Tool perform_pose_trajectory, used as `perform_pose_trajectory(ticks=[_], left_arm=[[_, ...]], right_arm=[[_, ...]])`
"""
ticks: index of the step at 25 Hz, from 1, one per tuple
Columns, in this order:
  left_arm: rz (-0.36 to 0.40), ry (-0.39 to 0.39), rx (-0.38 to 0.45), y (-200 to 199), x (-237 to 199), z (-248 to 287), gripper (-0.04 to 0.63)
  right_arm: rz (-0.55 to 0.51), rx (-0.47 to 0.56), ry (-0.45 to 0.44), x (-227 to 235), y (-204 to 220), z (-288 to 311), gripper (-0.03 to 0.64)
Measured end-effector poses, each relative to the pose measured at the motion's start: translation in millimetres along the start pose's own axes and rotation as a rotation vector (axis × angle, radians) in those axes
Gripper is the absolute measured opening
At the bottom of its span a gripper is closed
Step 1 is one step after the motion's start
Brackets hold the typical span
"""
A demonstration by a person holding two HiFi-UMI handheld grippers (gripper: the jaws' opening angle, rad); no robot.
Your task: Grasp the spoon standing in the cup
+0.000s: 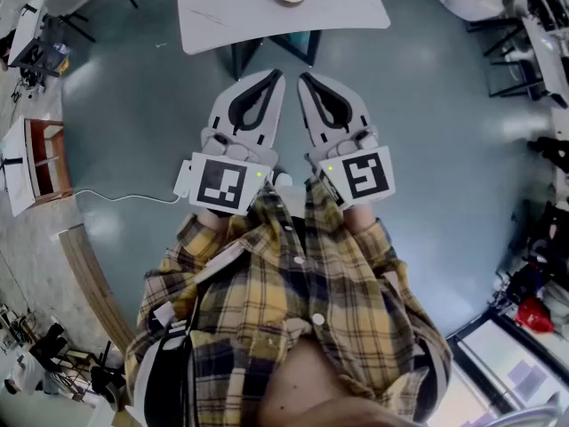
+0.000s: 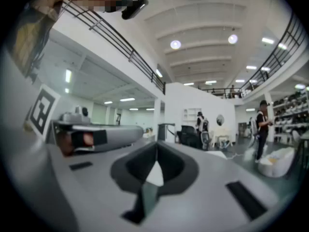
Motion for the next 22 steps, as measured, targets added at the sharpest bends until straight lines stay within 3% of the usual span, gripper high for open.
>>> perform_pose_trajectory(ticks=[13, 22], left_arm=[[-0.016, 0.015, 0.020, 3, -14, -2, 0.017], [0.009, 0.037, 0.021, 5, -35, -15, 0.017]], right_arm=[[0.025, -0.003, -0.013, -8, 3, 10, 0.035], [0.058, 0.018, 0.026, -21, 10, 24, 0.035]])
Point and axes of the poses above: the fingertips, and each gripper's own axes: z forward along the fingers, x to its right, y out of its underside, the point moved 7 cm from there along -z, backward along the fingers, and after that the axes turned 10 degrees about y, right-handed, at the moved point
